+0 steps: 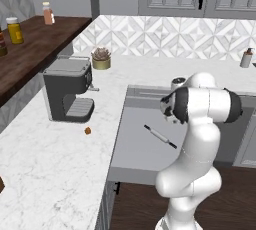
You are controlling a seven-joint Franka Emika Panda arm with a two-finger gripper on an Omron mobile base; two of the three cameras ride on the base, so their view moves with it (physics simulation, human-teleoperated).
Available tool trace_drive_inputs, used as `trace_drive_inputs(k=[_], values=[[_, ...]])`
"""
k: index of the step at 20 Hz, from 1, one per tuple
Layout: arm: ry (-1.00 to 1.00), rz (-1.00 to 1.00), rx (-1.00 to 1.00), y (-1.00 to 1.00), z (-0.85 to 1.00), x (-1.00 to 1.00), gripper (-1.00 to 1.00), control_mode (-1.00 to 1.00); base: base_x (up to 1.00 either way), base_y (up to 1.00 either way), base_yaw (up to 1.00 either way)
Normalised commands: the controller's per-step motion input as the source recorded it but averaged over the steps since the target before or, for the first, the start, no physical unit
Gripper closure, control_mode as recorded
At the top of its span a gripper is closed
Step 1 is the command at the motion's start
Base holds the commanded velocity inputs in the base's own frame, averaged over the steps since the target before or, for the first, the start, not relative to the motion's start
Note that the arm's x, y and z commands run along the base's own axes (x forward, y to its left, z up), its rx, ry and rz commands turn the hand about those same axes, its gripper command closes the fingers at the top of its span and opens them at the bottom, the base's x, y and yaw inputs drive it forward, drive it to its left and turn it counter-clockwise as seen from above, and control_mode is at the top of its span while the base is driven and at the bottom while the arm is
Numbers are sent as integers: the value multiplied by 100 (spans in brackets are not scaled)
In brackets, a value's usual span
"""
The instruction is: Pick the rolling pin from the drawer and place it on the counter.
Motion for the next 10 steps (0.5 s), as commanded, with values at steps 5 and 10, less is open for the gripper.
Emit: trace_drive_inputs(k=[5,10], values=[[5,51,13,83,-3,82,-100,-100,0,0,0],[13,42,5,8,-7,28,-100,-100,0,0,0]])
